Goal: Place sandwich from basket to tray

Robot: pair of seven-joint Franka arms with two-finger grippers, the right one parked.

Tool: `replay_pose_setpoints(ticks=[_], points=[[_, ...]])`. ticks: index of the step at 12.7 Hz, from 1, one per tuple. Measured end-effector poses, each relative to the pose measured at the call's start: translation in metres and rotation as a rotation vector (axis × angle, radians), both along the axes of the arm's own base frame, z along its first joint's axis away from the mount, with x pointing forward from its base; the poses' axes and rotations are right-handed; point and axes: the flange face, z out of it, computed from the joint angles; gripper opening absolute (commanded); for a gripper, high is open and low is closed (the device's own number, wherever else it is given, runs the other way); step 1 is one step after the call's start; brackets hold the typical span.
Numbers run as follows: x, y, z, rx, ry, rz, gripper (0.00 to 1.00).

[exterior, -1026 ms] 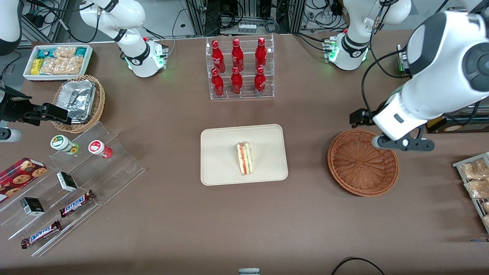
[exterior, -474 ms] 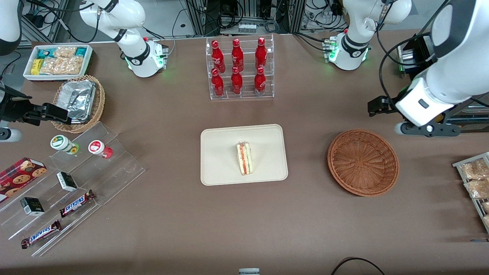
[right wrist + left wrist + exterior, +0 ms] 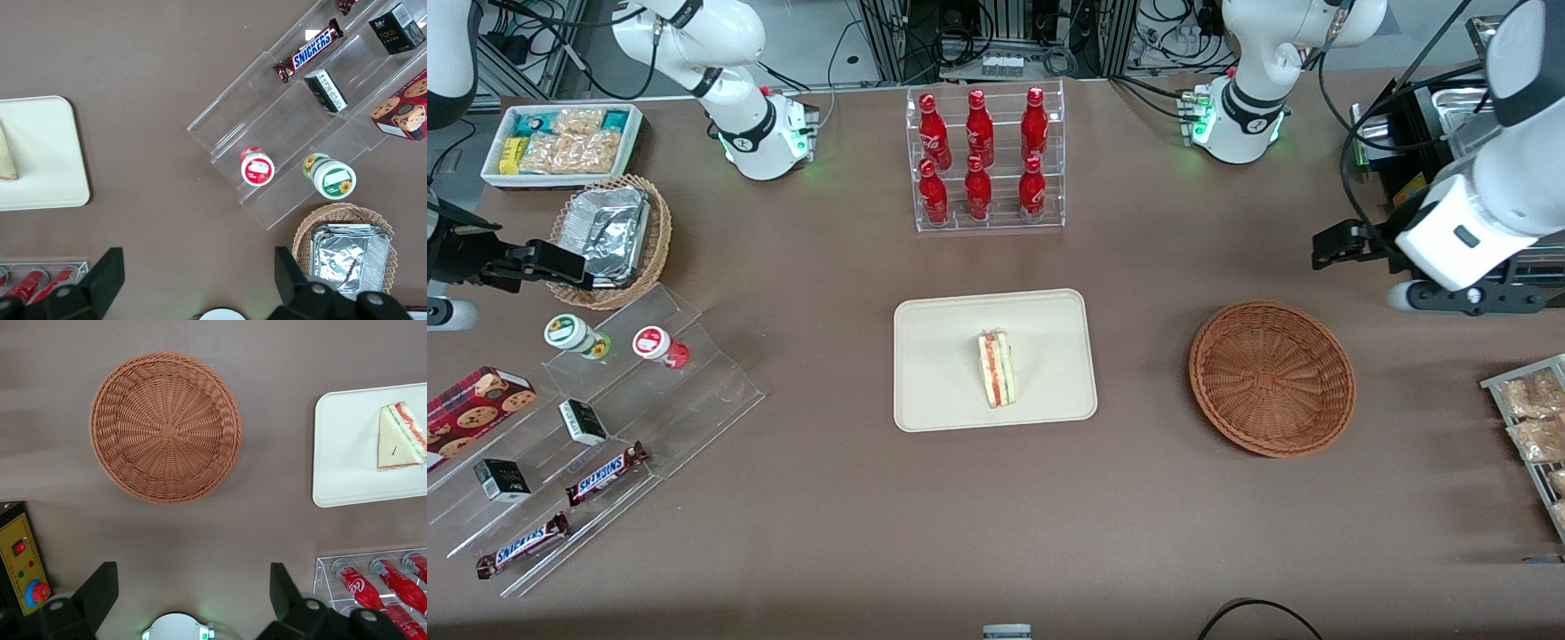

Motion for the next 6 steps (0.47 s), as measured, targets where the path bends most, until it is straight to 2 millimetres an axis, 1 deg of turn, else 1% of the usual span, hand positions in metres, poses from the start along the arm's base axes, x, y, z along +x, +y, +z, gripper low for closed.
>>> replay_pose_setpoints(ticks=[3,6], points=[[-0.01,0.025,0.01,-0.013,0.004,0.023,1.0],[-0.026,0.041,0.014,-0.009,0.021,0.034,1.0]])
